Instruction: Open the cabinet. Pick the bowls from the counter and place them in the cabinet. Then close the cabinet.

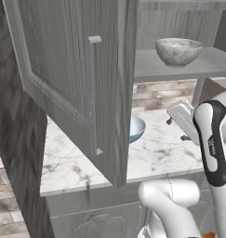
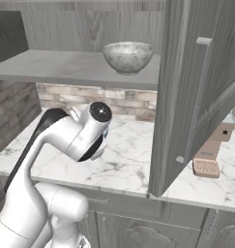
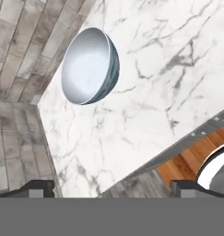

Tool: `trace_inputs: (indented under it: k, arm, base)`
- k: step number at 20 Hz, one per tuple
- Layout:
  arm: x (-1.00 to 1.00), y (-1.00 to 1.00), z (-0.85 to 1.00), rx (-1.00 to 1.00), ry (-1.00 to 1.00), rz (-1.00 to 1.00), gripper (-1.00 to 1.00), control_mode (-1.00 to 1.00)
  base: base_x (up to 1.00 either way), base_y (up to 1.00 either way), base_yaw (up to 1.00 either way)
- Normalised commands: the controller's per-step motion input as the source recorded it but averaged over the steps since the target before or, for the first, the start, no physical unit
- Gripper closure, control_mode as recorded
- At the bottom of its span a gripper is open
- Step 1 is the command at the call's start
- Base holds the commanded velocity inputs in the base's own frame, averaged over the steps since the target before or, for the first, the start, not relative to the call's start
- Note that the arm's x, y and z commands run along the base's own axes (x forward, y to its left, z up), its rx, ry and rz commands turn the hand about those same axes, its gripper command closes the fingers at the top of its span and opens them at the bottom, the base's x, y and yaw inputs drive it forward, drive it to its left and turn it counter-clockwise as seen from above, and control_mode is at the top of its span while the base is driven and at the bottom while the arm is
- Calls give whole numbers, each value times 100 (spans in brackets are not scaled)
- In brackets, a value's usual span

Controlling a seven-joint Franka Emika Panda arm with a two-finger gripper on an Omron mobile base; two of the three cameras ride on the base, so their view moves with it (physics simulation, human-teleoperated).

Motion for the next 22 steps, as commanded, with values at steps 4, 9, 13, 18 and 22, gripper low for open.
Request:
trace_inputs:
  k: [4,9,13,18,22]
  arm:
    - [32,4,-12,0,0,10,-100,-100]
    - [20,3,-18,1,0,9,-100,-100]
    - [23,8,-16,0,-1,8,-100,-100]
    - [27,12,-12,0,-1,8,-100,-100]
    - [31,9,-5,0,-3,7,-100,-100]
  base:
    - [0,0,0]
    - [0,0,0]
    - [0,0,0]
    - [0,0,0]
    - [0,0,0]
